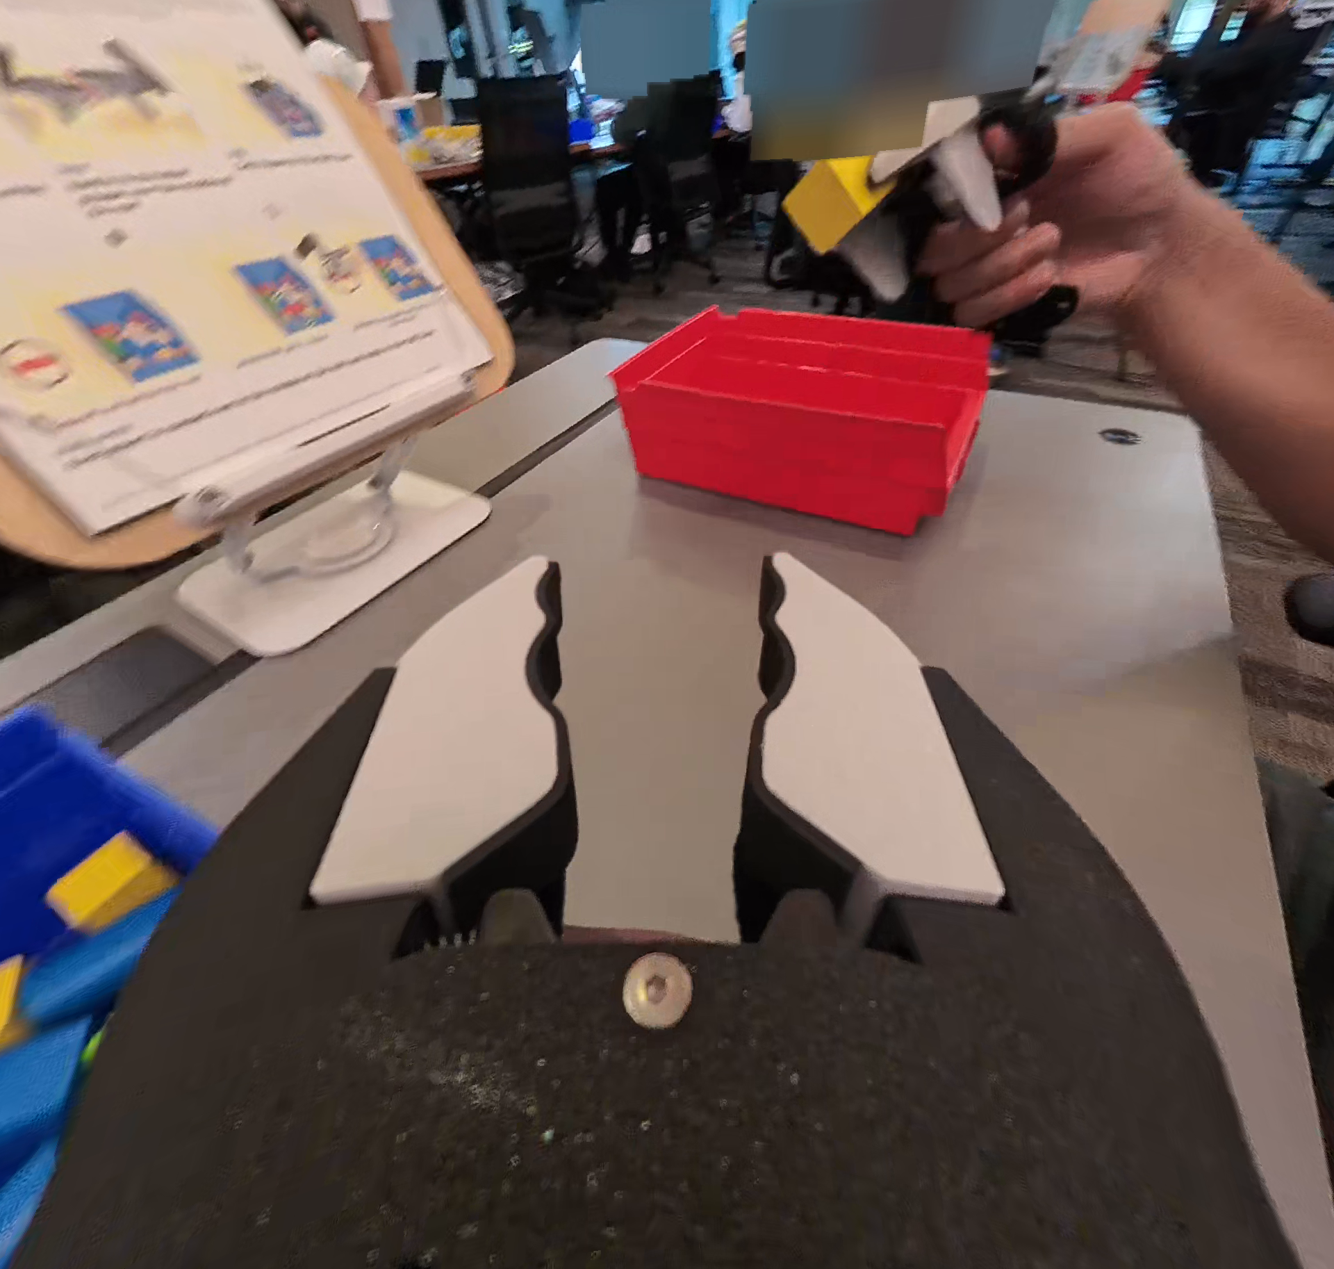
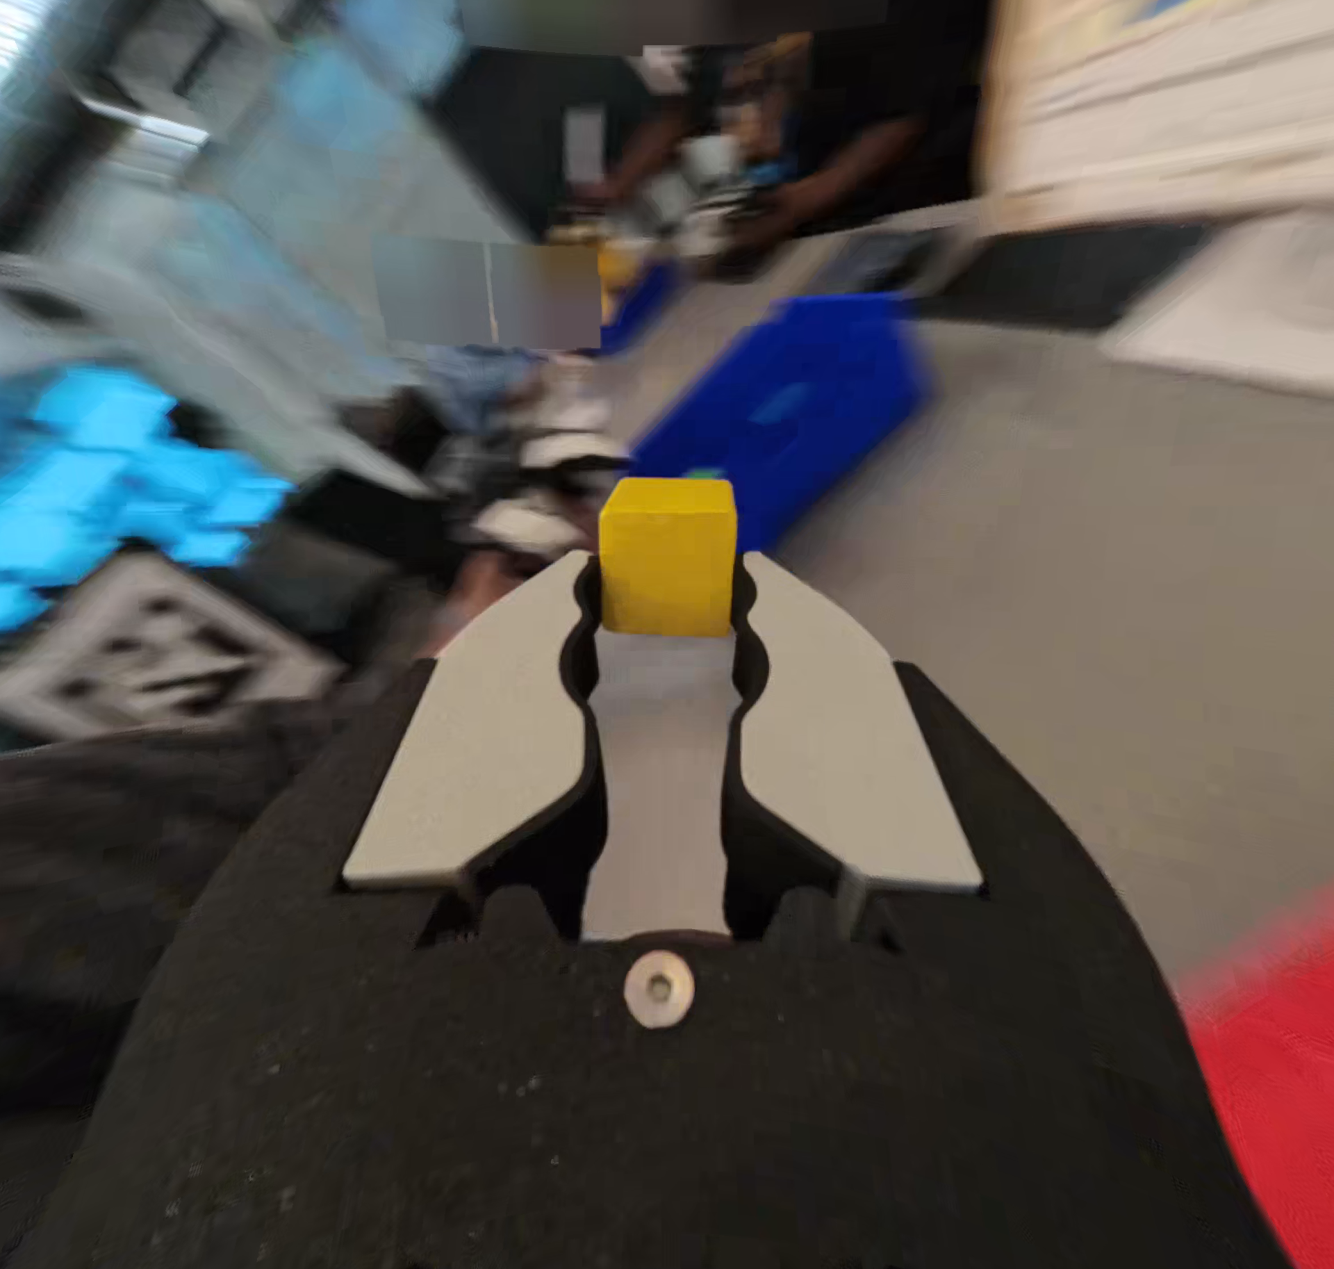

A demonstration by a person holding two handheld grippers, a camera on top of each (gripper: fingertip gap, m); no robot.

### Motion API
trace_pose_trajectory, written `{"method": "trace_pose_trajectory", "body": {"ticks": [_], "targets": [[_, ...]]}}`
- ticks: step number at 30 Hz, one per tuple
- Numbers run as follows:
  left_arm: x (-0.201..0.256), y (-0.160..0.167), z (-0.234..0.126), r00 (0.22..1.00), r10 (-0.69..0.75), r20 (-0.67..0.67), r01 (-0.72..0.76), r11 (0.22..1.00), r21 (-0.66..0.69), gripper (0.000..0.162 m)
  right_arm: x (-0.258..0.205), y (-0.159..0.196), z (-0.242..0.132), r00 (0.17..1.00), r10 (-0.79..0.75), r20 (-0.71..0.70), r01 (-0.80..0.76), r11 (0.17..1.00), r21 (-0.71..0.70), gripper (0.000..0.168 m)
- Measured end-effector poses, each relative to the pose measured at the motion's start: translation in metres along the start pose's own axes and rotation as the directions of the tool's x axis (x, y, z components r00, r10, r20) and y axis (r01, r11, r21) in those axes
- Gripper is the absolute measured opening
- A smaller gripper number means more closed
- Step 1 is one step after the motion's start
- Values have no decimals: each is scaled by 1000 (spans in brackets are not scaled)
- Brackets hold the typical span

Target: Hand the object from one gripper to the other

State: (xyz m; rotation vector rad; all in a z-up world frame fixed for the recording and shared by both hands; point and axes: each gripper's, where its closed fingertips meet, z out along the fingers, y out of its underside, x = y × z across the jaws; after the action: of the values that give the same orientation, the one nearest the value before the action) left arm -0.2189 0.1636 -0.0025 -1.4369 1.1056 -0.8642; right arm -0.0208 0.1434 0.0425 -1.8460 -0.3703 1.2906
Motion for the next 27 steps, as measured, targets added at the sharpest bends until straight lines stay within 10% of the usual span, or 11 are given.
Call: {"method": "trace_pose_trajectory", "body": {"ticks": [3, 7, 19, 27], "targets": [[-13, 14, -24, 997, -38, 69, 39, 999, -11, 52, 84, -3, -82, 823, -193, -534, 149, 981, -125, 34], [-27, 28, -38, 992, -65, 112, 68, 997, -24, 44, 158, 52, -179, 516, -426, -744, -26, 860, -510, 34], [-20, 31, -29, 997, -9, 83, 16, 997, -78, 44, 205, 158, -221, 476, -437, -764, -561, 518, -646, 34], [-43, 17, -58, 987, -73, 141, 79, 996, -36, 46, 207, 166, -224, 461, -392, -796, -602, 520, -605, 34]]}}
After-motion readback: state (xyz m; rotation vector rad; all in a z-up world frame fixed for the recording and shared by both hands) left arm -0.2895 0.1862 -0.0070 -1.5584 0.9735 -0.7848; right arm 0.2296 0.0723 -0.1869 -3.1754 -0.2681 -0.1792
